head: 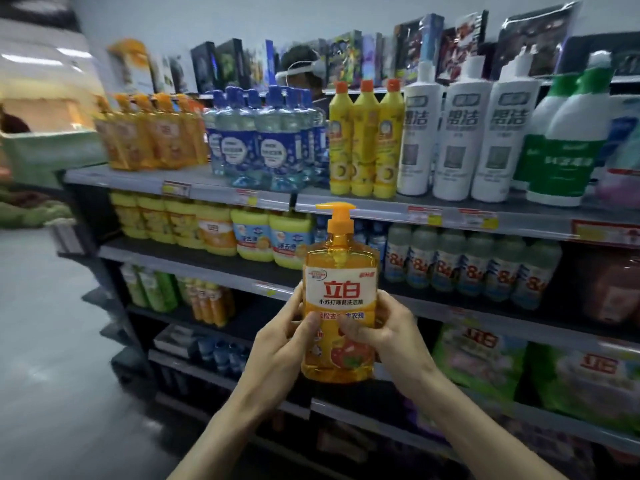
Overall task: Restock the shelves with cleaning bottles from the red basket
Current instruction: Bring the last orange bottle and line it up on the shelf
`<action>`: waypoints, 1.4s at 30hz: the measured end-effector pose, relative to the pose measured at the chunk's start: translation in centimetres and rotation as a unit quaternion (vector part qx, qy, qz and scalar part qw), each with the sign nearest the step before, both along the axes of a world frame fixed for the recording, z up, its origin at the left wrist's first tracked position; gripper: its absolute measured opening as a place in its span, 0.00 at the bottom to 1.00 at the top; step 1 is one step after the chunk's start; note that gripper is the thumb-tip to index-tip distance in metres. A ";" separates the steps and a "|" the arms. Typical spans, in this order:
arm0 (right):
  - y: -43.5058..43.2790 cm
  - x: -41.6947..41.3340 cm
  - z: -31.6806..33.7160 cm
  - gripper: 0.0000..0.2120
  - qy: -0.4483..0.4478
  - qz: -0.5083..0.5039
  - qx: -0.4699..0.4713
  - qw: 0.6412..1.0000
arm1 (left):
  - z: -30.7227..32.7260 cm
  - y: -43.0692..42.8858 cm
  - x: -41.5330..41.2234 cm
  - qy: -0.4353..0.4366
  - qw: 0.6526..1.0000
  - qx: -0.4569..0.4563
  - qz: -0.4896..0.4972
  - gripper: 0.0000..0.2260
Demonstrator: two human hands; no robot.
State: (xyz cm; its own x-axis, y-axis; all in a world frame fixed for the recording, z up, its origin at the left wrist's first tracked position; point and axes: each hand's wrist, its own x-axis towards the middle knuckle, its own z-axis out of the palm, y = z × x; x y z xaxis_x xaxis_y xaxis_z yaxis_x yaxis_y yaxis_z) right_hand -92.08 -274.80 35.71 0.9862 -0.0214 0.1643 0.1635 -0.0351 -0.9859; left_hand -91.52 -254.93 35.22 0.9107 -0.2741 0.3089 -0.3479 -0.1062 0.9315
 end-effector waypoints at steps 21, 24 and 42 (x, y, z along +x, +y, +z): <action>15.2 22.1 10.4 0.32 -0.113 0.199 -0.016 0.973 | 9.7 13.6 14.3 -0.059 0.972 -0.008 0.227 0.28; 18.8 24.7 11.5 0.33 -0.123 0.210 -0.021 0.970 | 10.7 16.7 16.4 -0.070 0.968 -0.012 0.239 0.24; 39.4 37.5 16.1 0.32 -0.221 0.154 0.003 0.963 | 16.3 37.6 31.5 -0.117 0.976 -0.001 0.185 0.23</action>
